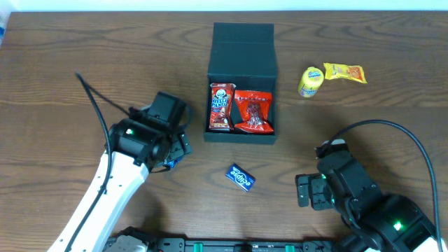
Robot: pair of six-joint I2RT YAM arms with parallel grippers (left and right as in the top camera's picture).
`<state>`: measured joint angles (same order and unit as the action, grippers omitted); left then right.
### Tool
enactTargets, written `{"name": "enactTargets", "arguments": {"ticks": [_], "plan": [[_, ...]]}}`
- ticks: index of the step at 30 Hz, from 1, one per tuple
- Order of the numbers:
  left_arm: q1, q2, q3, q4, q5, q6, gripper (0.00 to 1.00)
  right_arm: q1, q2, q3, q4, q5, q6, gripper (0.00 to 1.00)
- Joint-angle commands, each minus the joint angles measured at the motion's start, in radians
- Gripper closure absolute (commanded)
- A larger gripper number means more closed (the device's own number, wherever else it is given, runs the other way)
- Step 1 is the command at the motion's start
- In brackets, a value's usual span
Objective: Pack container
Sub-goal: 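Move the left gripper to the blue Oreo pack and grasp it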
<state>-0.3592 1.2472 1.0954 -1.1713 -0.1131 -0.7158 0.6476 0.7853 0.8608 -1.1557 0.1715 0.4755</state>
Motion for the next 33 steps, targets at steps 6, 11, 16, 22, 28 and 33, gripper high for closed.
{"name": "enactTargets", "arguments": {"ticks": [6,11,16,22,28,33], "plan": [[0.177,-0.011,-0.117,0.077,0.180,-0.125,0.04,0.006,-0.002,0.000,0.000,0.004,0.018,0.01],[0.245,-0.004,-0.212,0.177,0.208,-0.219,0.04,0.006,-0.002,0.000,0.000,0.004,0.018,0.01],[0.254,0.078,-0.244,0.206,0.211,-0.340,0.04,0.006,-0.002,0.000,0.000,0.004,0.018,0.01],[0.254,0.228,-0.244,0.324,0.203,-0.339,0.04,0.006,-0.002,0.000,0.000,0.004,0.018,0.01],[0.254,0.303,-0.244,0.354,0.145,-0.340,0.04,0.006,-0.002,0.000,0.000,0.004,0.018,0.01],[0.265,0.305,-0.244,0.375,0.100,-0.340,0.05,0.006,-0.002,0.000,0.000,0.004,0.018,0.01]]}}
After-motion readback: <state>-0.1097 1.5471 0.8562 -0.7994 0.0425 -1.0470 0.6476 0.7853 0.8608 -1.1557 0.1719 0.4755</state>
